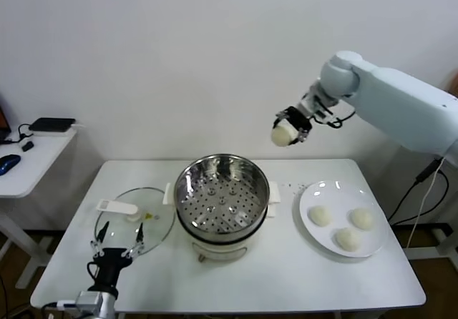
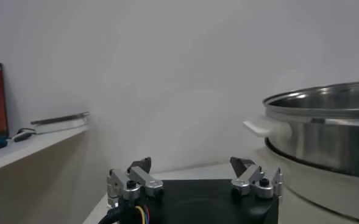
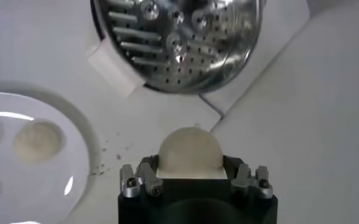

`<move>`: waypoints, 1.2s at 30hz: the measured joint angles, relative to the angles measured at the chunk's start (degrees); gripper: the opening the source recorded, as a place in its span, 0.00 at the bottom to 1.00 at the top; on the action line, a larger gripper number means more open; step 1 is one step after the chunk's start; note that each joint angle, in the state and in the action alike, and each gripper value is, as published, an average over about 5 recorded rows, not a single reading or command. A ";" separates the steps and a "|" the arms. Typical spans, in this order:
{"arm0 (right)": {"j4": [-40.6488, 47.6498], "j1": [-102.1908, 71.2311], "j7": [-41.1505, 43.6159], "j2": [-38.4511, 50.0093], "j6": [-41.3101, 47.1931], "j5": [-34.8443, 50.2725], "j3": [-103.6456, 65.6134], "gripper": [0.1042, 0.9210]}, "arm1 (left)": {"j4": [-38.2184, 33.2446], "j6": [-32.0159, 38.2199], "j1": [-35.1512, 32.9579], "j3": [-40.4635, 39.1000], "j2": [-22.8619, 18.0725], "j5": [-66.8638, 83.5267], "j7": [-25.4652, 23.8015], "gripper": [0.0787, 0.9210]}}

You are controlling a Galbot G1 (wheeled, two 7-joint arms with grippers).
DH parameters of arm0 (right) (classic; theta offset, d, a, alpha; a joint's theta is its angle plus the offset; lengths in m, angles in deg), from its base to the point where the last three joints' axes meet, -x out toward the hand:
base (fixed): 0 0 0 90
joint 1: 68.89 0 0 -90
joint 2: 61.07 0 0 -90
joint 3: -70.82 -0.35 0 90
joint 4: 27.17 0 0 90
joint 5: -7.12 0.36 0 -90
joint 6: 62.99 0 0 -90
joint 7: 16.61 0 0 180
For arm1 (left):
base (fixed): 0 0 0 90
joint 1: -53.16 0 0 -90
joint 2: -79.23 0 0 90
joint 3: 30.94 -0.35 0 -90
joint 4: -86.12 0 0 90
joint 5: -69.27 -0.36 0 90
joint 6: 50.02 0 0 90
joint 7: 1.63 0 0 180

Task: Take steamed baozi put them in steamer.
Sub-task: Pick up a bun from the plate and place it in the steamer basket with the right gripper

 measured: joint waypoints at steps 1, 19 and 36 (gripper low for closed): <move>-0.19 0.19 -0.02 -0.96 -0.17 -0.10 0.26 0.72 | -0.08 -0.07 0.04 0.00 -0.01 -0.01 0.00 0.88; 3.31 -6.37 -0.83 -15.56 -6.26 -11.01 0.69 0.72 | -0.84 -0.65 -0.55 0.81 -0.02 0.09 -0.10 0.88; 9.41 -13.34 -1.67 -21.07 -12.50 -22.45 -2.37 0.73 | -0.41 -0.61 -1.23 1.16 0.04 0.76 -0.01 0.88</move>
